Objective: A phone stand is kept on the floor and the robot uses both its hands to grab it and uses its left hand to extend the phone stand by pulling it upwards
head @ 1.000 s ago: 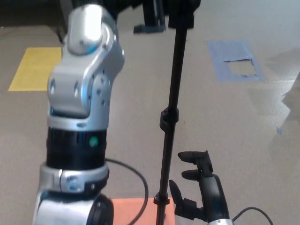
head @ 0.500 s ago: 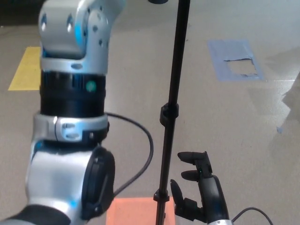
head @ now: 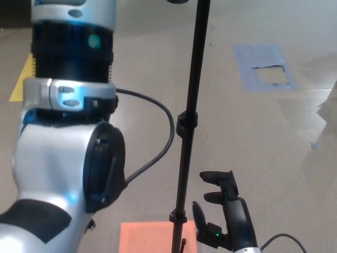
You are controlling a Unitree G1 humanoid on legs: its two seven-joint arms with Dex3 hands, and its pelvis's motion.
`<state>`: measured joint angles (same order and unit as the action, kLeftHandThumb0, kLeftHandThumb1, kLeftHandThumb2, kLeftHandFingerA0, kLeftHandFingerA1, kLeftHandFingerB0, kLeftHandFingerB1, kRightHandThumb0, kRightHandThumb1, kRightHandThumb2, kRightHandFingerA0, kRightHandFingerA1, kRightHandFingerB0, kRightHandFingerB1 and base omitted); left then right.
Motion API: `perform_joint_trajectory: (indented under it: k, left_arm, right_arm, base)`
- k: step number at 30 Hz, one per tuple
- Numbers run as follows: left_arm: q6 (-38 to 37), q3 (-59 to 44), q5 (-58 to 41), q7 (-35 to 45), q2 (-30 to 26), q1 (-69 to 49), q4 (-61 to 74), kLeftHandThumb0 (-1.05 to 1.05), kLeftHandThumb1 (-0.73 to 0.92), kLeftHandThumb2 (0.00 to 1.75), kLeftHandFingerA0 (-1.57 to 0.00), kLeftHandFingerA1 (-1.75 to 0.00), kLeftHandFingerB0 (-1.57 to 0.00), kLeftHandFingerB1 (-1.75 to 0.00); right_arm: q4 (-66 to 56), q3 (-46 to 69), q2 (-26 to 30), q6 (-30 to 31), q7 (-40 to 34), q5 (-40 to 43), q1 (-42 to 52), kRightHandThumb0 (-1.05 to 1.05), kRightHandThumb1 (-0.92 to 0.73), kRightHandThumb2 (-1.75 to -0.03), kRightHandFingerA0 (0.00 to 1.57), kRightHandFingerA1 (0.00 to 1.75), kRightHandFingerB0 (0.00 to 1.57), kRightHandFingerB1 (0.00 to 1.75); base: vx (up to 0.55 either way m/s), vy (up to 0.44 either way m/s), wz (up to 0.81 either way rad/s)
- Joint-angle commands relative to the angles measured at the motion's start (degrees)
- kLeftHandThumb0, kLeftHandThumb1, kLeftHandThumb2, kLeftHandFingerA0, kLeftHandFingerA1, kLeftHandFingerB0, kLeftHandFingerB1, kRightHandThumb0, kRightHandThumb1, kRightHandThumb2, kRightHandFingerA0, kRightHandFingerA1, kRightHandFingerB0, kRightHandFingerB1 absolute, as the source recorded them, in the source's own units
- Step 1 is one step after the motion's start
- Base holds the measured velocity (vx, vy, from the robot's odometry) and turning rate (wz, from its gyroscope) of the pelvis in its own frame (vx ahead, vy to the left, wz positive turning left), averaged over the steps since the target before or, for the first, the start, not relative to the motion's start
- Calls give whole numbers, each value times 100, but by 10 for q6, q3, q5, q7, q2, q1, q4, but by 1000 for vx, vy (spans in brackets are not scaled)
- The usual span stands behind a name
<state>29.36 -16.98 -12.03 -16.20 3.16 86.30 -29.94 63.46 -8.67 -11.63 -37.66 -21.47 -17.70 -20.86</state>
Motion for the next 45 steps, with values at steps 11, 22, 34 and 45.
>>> perform_joint_trajectory:
  k: [11, 22, 34, 45]
  left_arm:
    - [-128, 10, -21, 98, -94, 351, -22, -61, 71, 61, -46, -74, -43, -78]
    - [-126, 96, 29, 218, -176, 246, 44, -105, 75, 119, 0, -9, 0, -15]
    - [-125, 101, 18, 178, -181, 164, 110, -105, 60, 114, 0, 0, -2, -8]
    - [-46, 81, 14, 124, -154, -148, 431, -105, 68, 115, 0, 0, 0, -4]
  right_arm:
    - [29, 17, 5, -4, -11, 18, 2, -105, -69, -115, 150, 137, 126, 123]
    - [-8, 14, 24, -28, 4, 15, 12, -105, -84, -67, 129, 118, 118, 122]
    - [-105, -13, 94, 30, 45, -19, 19, -105, -59, -102, 21, 80, 10, 67]
    - [-266, -6, 205, 42, 80, -22, 128, -105, -87, -71, 0, 74, 0, 32]
  base:
    - [0, 0, 0]
    - [0, 0, 0]
    - [0, 0, 0]
    - [0, 0, 0]
